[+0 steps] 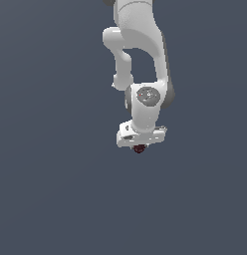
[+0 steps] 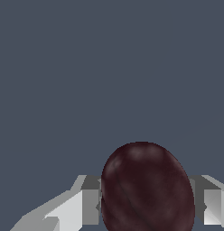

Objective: Pick up the object and move it to a goal position.

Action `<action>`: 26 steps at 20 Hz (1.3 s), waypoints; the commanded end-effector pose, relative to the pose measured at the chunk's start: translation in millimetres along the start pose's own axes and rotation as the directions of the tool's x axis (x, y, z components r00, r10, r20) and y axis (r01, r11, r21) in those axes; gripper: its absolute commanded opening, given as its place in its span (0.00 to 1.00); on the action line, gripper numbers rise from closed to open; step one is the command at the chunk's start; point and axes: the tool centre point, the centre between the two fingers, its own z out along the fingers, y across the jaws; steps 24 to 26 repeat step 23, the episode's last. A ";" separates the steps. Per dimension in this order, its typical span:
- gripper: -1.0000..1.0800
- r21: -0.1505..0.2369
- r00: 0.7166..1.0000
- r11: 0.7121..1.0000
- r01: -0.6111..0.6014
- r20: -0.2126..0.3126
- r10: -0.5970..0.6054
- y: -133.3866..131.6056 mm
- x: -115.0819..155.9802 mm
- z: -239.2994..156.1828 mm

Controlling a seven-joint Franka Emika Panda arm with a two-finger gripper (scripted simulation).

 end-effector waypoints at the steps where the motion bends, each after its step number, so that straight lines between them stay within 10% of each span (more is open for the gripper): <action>1: 0.00 0.000 1.000 1.000 0.000 -0.002 0.000 8.0 4.4 -23.2; 13: 0.00 0.000 1.000 1.000 0.000 -0.002 0.000 37.8 22.6 -108.9; 26: 0.00 0.000 1.000 1.000 0.000 -0.002 0.000 41.8 26.6 -119.4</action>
